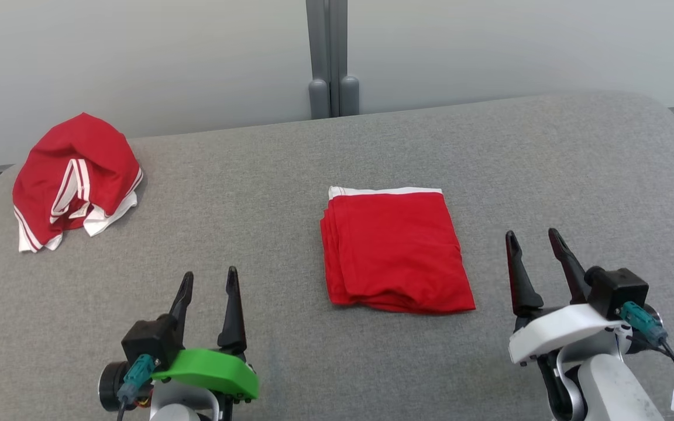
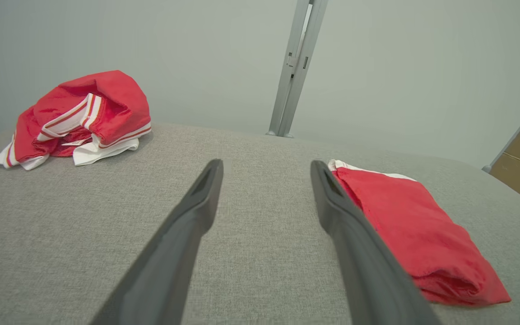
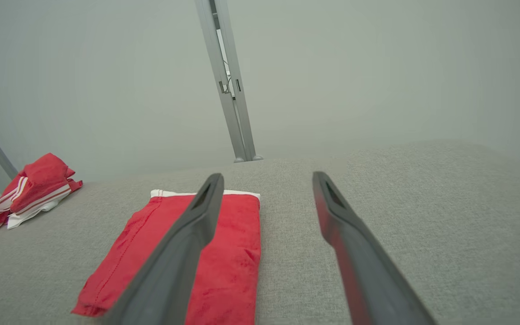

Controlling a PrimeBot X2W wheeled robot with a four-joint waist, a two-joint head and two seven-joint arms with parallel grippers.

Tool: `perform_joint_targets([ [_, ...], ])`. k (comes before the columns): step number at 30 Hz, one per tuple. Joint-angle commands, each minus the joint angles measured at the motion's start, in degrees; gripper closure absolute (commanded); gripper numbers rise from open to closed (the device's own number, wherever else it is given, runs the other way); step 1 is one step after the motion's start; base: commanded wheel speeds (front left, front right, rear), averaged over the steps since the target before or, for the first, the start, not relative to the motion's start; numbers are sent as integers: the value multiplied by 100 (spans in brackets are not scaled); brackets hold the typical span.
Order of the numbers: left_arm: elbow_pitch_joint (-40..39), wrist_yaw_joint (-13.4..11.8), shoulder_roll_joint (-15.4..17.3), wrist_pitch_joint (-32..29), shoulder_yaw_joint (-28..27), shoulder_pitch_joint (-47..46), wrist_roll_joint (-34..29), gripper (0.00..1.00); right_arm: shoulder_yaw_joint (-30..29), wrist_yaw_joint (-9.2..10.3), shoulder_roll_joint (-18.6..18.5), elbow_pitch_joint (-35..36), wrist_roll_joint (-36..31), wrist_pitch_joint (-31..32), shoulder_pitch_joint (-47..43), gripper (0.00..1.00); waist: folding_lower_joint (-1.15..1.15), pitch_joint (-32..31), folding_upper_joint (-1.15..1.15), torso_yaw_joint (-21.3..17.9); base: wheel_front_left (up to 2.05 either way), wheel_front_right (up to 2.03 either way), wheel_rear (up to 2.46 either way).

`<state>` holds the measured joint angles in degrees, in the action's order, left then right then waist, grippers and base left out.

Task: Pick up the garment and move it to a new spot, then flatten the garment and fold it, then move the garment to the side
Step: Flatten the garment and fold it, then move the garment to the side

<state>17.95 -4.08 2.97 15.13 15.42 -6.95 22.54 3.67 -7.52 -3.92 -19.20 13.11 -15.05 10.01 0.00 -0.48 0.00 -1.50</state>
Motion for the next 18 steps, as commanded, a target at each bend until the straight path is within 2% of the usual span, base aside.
perform_joint_targets([
  [1, -26, -6, 4, 1, -64, 141, -55, 0, 4, 6, 31, 89, -45, -7, -147, 0, 0, -35, 0, -22, 0, 0, 0],
  [9, -136, 102, -2, 1, -305, 532, -138, 0, -31, 6, 97, 534, 49, 80, -703, 0, 0, -61, 0, 71, 0, 0, 0],
  [18, -230, 64, -5, 1, -169, 631, -31, 0, 3, 6, 98, 697, -20, 227, -866, 0, 0, -66, 0, 158, 0, 0, 0],
])
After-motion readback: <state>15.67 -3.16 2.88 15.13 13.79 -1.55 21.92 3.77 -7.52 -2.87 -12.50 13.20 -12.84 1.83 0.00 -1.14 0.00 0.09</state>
